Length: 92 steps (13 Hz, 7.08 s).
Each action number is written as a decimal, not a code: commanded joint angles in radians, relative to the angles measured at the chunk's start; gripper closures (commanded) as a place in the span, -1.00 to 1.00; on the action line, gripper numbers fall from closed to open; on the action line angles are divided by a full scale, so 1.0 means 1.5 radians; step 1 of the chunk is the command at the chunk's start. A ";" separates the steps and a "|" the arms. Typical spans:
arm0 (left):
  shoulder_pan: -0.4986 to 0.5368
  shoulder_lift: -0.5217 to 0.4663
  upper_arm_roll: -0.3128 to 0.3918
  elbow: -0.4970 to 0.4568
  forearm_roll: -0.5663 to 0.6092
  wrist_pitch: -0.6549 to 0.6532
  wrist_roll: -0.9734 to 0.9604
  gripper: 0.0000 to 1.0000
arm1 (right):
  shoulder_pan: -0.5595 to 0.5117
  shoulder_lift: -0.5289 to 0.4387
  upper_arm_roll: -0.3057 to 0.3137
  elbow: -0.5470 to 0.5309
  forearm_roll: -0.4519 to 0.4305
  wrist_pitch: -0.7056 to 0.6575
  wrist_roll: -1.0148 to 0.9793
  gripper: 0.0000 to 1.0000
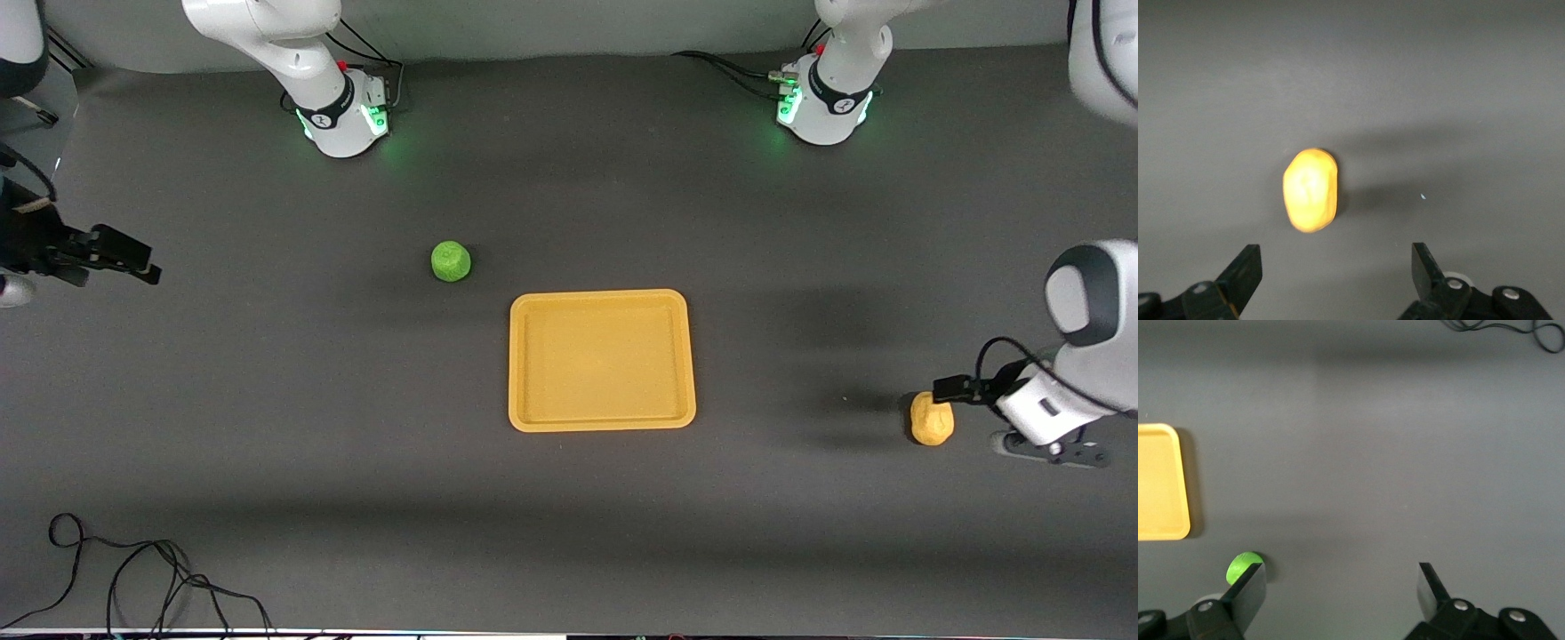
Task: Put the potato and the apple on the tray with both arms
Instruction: 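Grasp the potato with the left gripper while the right gripper reaches the apple, then carry the potato onto the tray and open the left gripper, then carry the green apple toward the tray while the left gripper withdraws, then lower the apple onto the tray beside the potato and release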
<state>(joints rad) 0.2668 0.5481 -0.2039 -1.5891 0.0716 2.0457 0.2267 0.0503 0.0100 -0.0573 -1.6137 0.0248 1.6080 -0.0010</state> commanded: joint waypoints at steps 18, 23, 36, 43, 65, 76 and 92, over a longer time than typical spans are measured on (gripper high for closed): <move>0.008 0.126 0.021 0.036 0.120 0.044 0.049 0.88 | 0.391 -0.170 -0.002 -0.594 -0.011 0.482 0.412 -1.00; -0.036 0.064 0.010 0.064 -0.046 -0.086 -0.012 0.91 | 0.413 0.004 -0.003 -0.602 -0.011 0.645 0.426 -1.00; -0.351 0.087 -0.013 0.019 -0.120 0.033 -0.491 0.82 | 0.437 0.111 -0.004 -0.648 -0.012 0.757 0.429 -0.46; -0.389 0.090 -0.013 0.017 -0.120 0.028 -0.539 0.82 | 0.431 0.017 -0.056 -0.576 -0.013 0.632 0.401 -0.10; -0.071 -0.267 -0.005 0.007 -0.036 -0.301 -0.079 -1.00 | 0.464 0.487 -0.081 0.453 0.067 0.073 0.559 0.00; -0.057 -0.367 0.007 -0.053 -0.038 -0.266 -0.038 -1.00 | 0.533 0.682 -0.074 0.432 0.053 0.293 0.639 0.05; -0.041 -0.365 0.010 -0.054 -0.039 -0.284 0.016 -1.00 | 0.529 0.379 -0.128 0.368 0.054 0.071 0.594 -1.00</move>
<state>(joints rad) 0.1947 0.0244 -0.1871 -1.6527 0.0145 1.6208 0.2228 0.8431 0.6821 -0.2202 -1.0089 0.1079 1.7875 0.9491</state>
